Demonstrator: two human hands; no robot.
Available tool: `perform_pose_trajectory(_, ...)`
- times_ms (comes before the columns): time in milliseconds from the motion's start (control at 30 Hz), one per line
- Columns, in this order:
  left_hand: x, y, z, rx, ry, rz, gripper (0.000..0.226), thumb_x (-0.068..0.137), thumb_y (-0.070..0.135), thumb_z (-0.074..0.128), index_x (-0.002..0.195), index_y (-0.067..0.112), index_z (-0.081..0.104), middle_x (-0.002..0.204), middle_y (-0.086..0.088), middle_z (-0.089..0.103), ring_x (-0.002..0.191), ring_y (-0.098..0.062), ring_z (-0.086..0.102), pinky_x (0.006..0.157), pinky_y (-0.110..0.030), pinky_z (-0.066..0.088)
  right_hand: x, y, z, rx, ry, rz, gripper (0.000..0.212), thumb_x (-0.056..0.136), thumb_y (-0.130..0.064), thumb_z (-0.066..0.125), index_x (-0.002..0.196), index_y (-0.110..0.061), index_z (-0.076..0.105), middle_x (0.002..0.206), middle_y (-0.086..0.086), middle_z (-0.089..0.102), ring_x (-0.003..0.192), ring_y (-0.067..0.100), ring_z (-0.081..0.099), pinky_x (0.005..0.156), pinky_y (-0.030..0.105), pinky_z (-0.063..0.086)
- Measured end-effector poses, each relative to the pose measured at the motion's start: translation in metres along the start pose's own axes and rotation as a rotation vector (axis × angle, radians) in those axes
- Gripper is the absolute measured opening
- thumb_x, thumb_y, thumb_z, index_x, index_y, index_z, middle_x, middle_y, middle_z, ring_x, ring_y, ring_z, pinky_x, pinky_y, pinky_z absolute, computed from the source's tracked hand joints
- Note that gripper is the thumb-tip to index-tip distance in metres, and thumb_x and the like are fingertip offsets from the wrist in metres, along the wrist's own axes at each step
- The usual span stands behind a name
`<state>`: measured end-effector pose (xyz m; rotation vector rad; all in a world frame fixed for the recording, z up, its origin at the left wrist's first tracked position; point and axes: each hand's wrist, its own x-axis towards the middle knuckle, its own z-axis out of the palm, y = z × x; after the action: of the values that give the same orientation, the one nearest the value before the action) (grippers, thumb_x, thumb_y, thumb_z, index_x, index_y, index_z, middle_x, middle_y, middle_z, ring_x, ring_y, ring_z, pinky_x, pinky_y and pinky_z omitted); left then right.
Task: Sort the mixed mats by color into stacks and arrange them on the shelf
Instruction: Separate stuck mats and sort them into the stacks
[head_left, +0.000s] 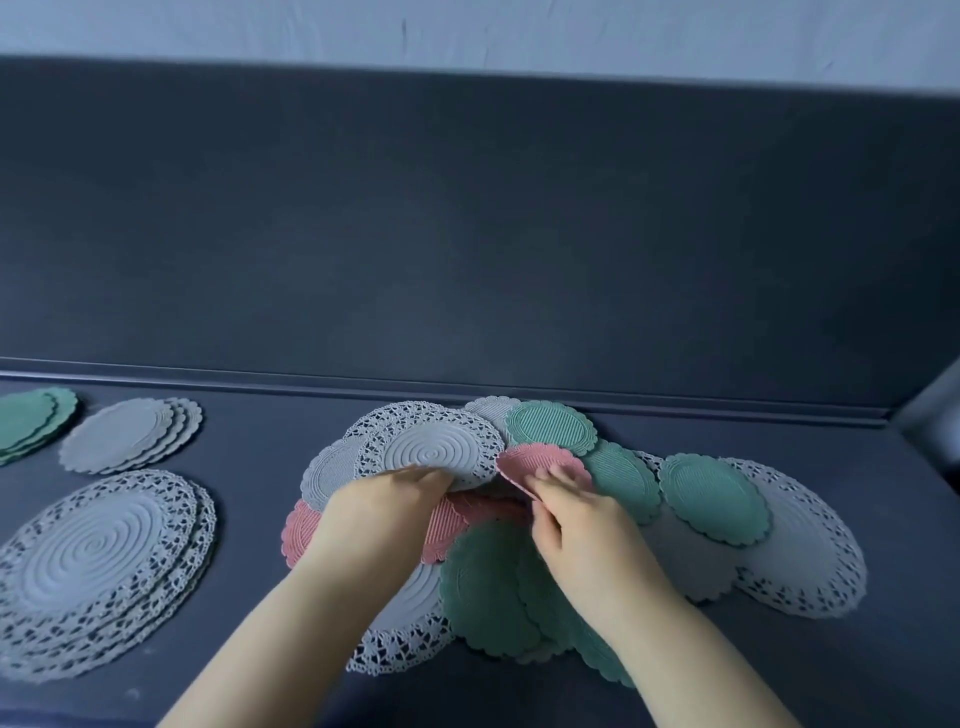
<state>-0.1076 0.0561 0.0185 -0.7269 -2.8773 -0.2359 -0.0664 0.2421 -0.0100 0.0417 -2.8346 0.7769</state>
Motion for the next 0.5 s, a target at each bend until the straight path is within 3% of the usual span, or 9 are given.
perform_pose_trajectory(67,-0.004,0.002,-0.008,-0.049,0.074,0.045,0.082,0.045,-0.017,0.068,0.111,0.031,0.066,0.103,0.017,0.069,0.07,-0.01,0.068,0.043,-0.017,0.04,0.0,0.001,0.001,0.018,-0.015,-0.008,0.035,0.091,-0.012,0.049,0.126,-0.013,0.056,0.138,0.007,0.048,0.135,0.015,0.035,0.107,0.026,0.031)
perform_pose_trajectory(133,-0.009,-0.002,-0.009,-0.023,0.195,0.062,0.078,0.029,-0.019,0.069,0.094,0.023,0.074,0.088,0.01,0.073,0.057,-0.013,0.067,0.033,-0.017,0.038,-0.001,0.003,-0.001,0.045,-0.021,-0.027,0.038,0.092,-0.012,0.047,0.129,-0.014,0.053,0.141,0.006,0.044,0.136,0.013,0.031,0.107,0.02,0.026)
perform_pose_trajectory(200,-0.015,-0.001,-0.01,-0.013,0.25,0.047,0.067,0.044,-0.017,0.063,0.097,0.021,0.075,0.095,0.008,0.073,0.07,-0.013,0.071,0.037,-0.023,0.048,0.0,0.005,-0.001,0.064,-0.016,-0.049,0.039,0.092,-0.011,0.045,0.131,-0.014,0.051,0.142,0.005,0.043,0.137,0.012,0.029,0.107,0.02,0.025)
perform_pose_trajectory(300,-0.023,0.004,-0.012,-0.029,0.252,0.022,0.058,0.056,-0.005,0.053,0.103,0.021,0.074,0.103,0.008,0.071,0.086,-0.014,0.07,0.052,-0.029,0.056,0.001,0.005,0.0,0.048,-0.023,-0.04,0.04,0.091,-0.006,0.045,0.131,-0.012,0.051,0.139,0.009,0.046,0.135,0.018,0.035,0.105,0.03,0.035)
perform_pose_trajectory(400,-0.031,0.004,-0.022,-0.038,0.266,-0.037,0.053,0.059,-0.002,0.053,0.103,0.018,0.074,0.103,0.006,0.072,0.082,-0.015,0.071,0.057,-0.026,0.055,0.003,-0.004,0.001,0.108,0.082,-0.045,0.034,0.087,0.0,0.055,0.12,-0.003,0.059,0.123,0.017,0.059,0.117,0.031,0.055,0.095,0.039,0.045)
perform_pose_trajectory(500,-0.042,-0.011,-0.029,-0.126,0.352,-0.115,0.045,0.069,0.0,0.051,0.105,0.016,0.072,0.102,0.004,0.072,0.076,-0.017,0.071,0.056,-0.029,0.057,0.006,-0.022,0.001,0.154,0.199,-0.109,0.028,0.084,-0.003,0.054,0.108,-0.003,0.066,0.093,0.015,0.072,0.081,0.026,0.07,0.072,0.023,0.049)
